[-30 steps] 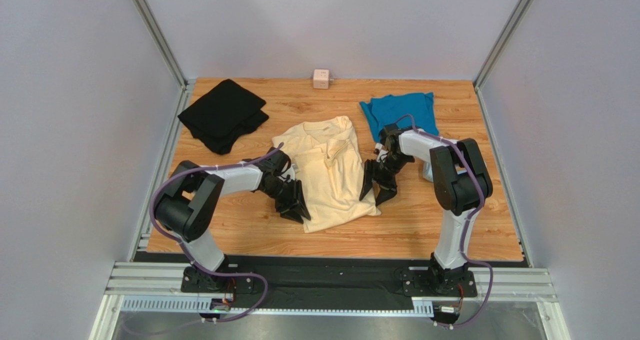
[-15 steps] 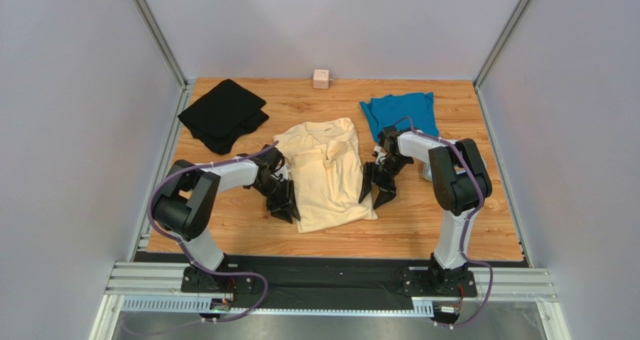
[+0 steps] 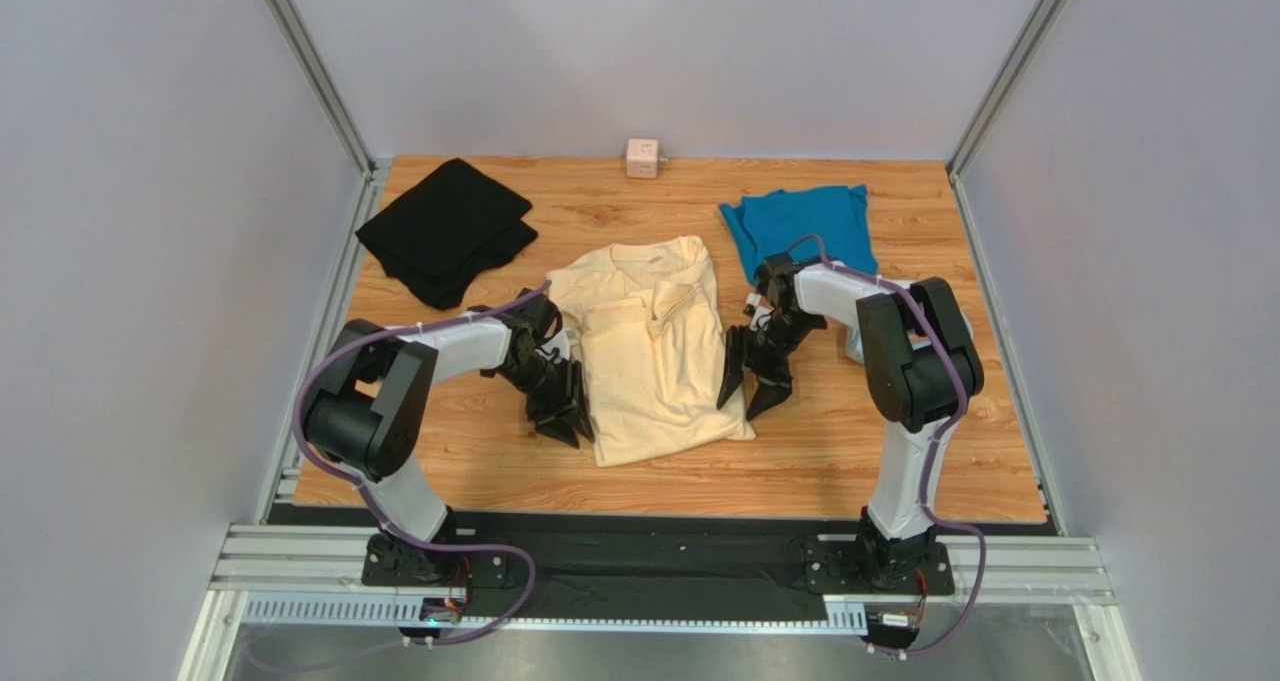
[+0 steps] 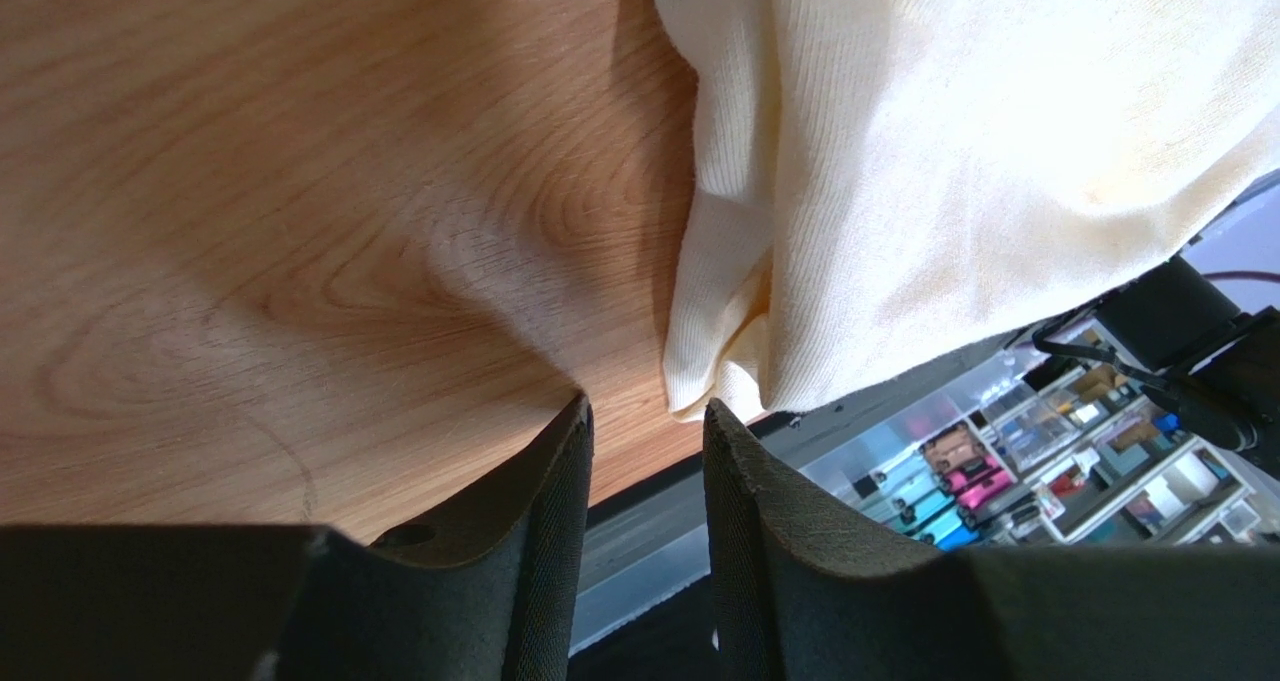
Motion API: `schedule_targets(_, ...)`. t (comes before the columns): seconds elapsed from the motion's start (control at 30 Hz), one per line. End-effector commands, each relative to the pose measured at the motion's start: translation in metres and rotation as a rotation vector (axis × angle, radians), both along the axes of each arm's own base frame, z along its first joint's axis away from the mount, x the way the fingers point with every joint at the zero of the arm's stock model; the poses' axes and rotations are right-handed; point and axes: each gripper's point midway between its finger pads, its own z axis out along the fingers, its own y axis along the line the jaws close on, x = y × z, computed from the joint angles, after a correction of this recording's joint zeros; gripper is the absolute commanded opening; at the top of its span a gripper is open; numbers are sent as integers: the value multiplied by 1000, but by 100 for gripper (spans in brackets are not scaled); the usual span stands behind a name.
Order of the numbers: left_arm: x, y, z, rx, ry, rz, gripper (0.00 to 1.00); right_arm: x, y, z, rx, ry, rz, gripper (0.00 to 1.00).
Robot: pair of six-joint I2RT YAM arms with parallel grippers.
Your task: Fold and stack the t-shirts
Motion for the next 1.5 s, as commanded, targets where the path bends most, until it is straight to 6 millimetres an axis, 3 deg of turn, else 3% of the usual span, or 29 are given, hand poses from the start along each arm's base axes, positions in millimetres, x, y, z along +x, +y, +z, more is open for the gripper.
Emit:
schedule_targets(0.0, -2, -1, 2, -29, -18, -25, 41, -5, -8, -20, -52, -22, 54, 58)
schedule_targets(0.17, -6, -7, 11, -113, -34, -19, 41, -8, -8, -15, -38, -39, 58, 60)
schedule_targets(0.3, -10, -7, 5, -132, -18, -6, 41, -17, -5, -15, -10, -20, 49, 61)
schedule_targets(0.57, -1, -14, 4, -169, -56, 27, 41, -22, 2, -13, 49, -25, 20, 62)
schedule_targets(0.73, 3, -16, -6, -170, -52, 48, 41, -25, 8, -16, 72, 3, 6, 62)
schedule_targets(1.13, -13, 0, -29, -81, -16, 44, 40, -34, 19, -21, 67, 27, 37, 62)
schedule_targets(1.47, -1, -10, -34, -121, -34, 57, 38, -39, 29, -19, 68, 32, 55, 61)
